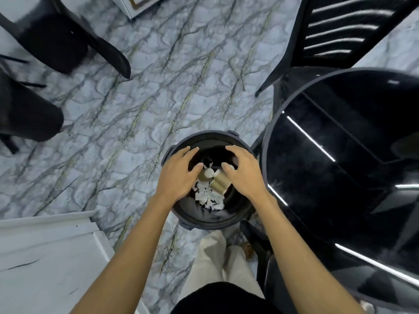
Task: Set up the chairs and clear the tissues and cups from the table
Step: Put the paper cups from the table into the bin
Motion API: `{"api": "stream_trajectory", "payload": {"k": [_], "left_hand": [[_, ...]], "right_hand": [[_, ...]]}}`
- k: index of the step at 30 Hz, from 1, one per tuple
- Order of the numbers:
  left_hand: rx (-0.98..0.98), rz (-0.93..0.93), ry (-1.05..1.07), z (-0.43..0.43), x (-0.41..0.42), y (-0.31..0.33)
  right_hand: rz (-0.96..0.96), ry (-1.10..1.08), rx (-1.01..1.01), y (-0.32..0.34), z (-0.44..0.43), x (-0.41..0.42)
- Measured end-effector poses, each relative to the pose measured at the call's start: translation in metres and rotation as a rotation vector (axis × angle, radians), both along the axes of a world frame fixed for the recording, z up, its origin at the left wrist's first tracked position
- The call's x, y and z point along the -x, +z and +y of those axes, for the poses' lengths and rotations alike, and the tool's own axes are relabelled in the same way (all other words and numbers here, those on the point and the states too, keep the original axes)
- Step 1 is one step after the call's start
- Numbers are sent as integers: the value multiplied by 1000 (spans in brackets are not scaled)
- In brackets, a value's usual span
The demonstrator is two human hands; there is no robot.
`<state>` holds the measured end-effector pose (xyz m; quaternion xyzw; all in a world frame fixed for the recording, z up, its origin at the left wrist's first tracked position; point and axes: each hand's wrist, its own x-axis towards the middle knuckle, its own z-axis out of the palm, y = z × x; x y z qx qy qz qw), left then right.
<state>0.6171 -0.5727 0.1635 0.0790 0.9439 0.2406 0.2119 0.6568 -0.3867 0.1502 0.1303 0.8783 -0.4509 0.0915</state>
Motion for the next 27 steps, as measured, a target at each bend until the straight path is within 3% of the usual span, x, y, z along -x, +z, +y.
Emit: {"api": "stream_trajectory", "payload": {"k": [5, 12, 21, 27], "left_hand": [[-62, 76, -116, 52, -1, 34], [-139, 134, -338, 147, -25, 55], [-150, 170, -663, 276, -34, 34], [-145, 226, -767, 353, -14, 13]], "right_hand": [[112, -132, -30, 46, 46, -27], [122, -374, -57, 66, 126, -95], [100, -663, -97, 58, 217, -156], [149, -822, -130, 52, 276, -155]]}}
